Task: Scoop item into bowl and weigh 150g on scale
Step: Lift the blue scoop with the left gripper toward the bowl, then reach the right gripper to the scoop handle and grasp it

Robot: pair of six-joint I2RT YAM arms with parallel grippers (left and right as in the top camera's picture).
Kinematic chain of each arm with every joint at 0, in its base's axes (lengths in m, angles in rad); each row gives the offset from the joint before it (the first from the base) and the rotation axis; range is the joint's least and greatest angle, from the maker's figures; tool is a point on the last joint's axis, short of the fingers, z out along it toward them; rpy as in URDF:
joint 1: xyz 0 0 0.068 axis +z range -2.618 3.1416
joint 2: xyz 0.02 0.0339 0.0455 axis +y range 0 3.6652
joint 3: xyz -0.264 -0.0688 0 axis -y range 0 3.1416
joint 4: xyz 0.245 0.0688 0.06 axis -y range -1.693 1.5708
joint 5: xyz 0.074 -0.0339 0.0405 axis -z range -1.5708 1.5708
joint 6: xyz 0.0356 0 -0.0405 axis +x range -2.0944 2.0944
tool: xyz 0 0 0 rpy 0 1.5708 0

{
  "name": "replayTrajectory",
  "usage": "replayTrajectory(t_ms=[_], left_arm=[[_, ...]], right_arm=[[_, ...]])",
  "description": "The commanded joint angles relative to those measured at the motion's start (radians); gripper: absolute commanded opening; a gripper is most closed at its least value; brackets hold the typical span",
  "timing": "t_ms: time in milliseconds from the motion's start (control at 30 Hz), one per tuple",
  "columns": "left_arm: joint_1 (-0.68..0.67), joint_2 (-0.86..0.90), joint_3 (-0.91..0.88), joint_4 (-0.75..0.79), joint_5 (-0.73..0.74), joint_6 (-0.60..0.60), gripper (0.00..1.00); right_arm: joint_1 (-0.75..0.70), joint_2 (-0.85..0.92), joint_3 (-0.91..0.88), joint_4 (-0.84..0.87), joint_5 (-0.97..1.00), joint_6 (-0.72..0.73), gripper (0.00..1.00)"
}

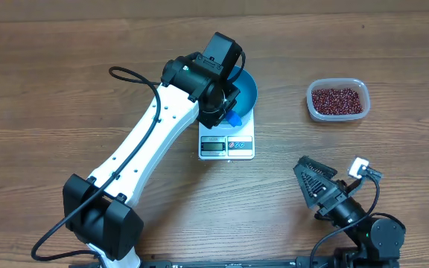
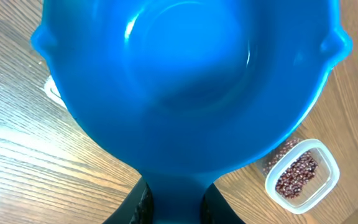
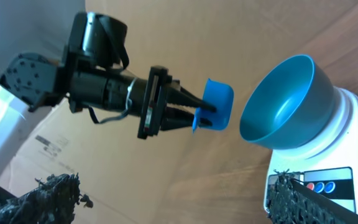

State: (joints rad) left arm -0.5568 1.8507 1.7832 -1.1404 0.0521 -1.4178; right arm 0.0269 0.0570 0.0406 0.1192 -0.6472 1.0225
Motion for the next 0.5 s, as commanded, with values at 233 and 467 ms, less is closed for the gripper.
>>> replayTrajectory(t_ms=[233, 467], left_arm=[[-0.005, 0.005, 0.021, 0.019, 0.012, -0.027, 0.04], [-0.005, 0.005, 0.021, 0.023, 0.012, -0.027, 0.04]], right_arm=[[0.016, 0.378, 0.238, 0.003, -0.043, -0.222, 1.00], [0.135, 0.697, 0.396, 0.006, 0.003, -0.293, 1.00]])
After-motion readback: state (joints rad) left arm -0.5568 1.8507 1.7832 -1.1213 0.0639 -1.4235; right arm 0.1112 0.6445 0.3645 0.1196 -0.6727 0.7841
